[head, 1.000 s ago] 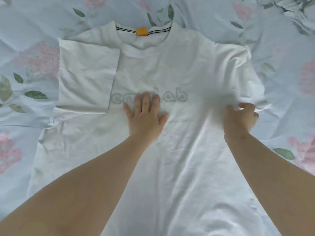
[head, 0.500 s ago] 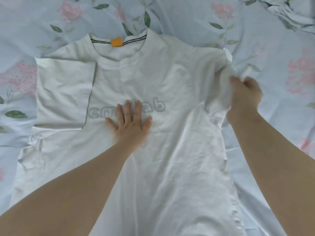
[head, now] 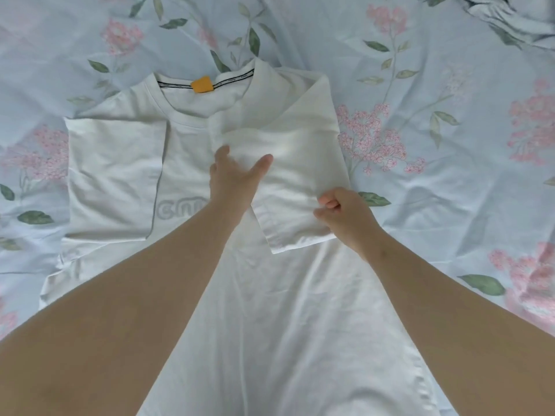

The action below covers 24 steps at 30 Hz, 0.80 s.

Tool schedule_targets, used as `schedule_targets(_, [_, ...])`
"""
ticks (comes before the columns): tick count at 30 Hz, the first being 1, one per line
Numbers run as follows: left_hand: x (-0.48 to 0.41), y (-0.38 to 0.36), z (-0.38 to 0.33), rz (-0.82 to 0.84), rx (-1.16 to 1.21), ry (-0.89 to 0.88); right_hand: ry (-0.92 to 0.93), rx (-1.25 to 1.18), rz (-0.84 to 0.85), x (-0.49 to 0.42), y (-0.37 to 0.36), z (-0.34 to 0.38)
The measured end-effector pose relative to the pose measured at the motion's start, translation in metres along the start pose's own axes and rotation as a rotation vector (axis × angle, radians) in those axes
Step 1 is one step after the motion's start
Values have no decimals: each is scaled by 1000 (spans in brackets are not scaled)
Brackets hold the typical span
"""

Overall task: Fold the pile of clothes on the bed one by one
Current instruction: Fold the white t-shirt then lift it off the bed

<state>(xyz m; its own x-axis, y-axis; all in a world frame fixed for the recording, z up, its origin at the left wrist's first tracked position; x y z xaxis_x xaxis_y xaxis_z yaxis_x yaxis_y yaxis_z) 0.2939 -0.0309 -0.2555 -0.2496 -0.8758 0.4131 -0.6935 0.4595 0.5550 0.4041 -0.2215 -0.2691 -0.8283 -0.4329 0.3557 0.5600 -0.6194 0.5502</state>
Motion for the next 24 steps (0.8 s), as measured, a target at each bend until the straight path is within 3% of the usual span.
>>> schedule_targets(6, [-31,3,-17,-84,-248,-5,-79,-134,-35,-5,11,-10])
schedule_targets(9, [-27,12,-41,-234,-715,-278,-166,13,-246,3,43,-28])
schedule_targets(11, [-8,-7,-68,-238,-697,-545,-232,51,-238,10,50,-38])
schedule_targets(13, [11,-48,-81,-7,-538,-683,-283,-23,-154,12,47,-46])
schedule_targets(15, [23,-89,-81,222,-484,-674,-328,-89,-74,14,45,-49])
schedule_targets(17, [25,-114,-74,309,-539,-522,-284,-6,40,15,40,-48])
schedule_targets(19, [23,-125,-70,261,-694,-412,-253,44,118,18,35,-48])
schedule_targets(24, [24,-136,-78,69,-861,-358,-307,-72,191,19,34,-53])
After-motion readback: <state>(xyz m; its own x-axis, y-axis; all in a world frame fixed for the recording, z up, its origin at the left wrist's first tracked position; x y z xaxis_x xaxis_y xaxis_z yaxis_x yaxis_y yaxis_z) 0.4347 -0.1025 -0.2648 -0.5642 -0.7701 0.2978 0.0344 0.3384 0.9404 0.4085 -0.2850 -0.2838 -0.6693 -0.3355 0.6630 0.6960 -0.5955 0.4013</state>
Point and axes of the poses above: each hand's wrist, its own x-axis away from the middle knuckle, its own y-axis out of the back of the hand, z = x × y, the point moved 9 cm from there along -x, towards the middle knuckle, and after that the axes turned 11 degrees about -z, right-handed, at the moved point
